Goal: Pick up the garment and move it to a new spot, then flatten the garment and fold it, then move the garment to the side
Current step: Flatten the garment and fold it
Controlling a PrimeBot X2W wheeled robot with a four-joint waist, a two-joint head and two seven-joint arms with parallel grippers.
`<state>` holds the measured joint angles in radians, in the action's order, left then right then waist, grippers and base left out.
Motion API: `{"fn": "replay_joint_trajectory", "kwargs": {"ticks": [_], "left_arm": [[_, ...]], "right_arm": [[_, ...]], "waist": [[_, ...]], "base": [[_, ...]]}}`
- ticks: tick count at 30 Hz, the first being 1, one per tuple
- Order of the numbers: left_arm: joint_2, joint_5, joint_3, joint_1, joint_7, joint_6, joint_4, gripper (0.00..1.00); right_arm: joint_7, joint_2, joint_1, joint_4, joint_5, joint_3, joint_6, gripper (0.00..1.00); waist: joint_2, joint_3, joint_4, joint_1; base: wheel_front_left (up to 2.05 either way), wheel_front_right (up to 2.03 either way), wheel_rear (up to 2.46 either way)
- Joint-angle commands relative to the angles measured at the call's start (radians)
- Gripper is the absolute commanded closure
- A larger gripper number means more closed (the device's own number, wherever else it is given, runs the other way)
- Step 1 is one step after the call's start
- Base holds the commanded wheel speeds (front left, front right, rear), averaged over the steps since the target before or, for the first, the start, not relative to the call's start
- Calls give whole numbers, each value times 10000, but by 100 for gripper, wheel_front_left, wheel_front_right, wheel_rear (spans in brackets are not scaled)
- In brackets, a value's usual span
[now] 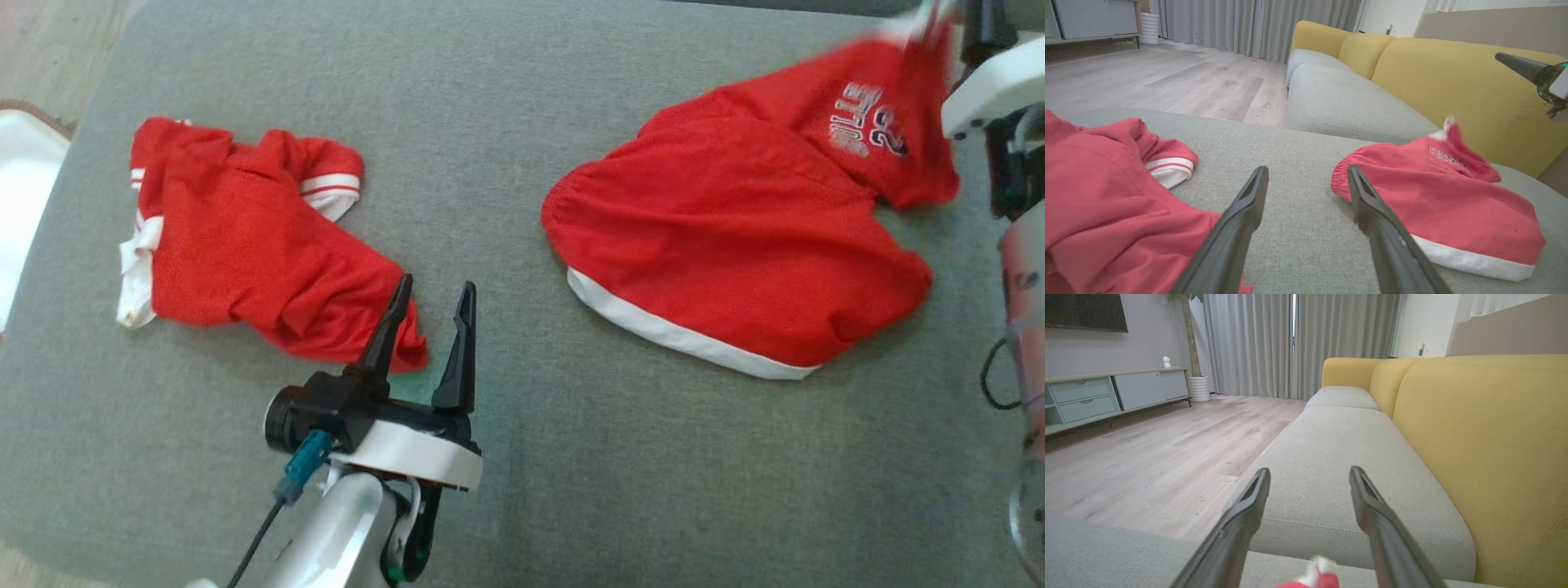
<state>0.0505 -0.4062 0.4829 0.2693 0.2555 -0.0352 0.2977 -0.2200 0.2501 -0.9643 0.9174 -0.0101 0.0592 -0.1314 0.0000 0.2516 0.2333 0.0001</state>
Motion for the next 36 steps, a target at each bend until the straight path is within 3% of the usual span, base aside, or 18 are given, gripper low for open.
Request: {"fn": "replay_joint_trajectory", "kwargs": {"ticks": [1,6,12,20,27,36], "left_arm": [[-1,-16,-339,343,62,-42,-377,0],[-1,115,-582,286,62,-35,-422,0],[-2,336,-1003,153,63,26,-506,0],[-2,481,-1303,-145,63,279,-507,0],[-2,490,-1362,-371,63,393,-492,0],[-3,520,-1173,-222,63,435,-485,0]], "right_arm": [[-179,-216,-146,-304,98,-99,7,0],[-403,-895,1108,-1002,140,-22,7,0],[-414,-1768,3663,-3588,-253,-26,7,0],[-416,-1991,6579,-5727,-1117,-420,7,0],[-416,-1997,8080,-6290,-1669,-616,7,0],[-417,-1998,7513,-5653,-1209,-119,7,0]], "waist": [[0,-50,-125,-1],[0,-321,-698,-1],[0,-722,-1570,-1],[0,-1176,-2312,-1],[0,-1312,-2551,-1],[0,-927,-2200,-1]], "base": [[0,0,0],[0,0,0],[0,0,0],[0,0,0],[0,0,0],[0,0,0]]}}
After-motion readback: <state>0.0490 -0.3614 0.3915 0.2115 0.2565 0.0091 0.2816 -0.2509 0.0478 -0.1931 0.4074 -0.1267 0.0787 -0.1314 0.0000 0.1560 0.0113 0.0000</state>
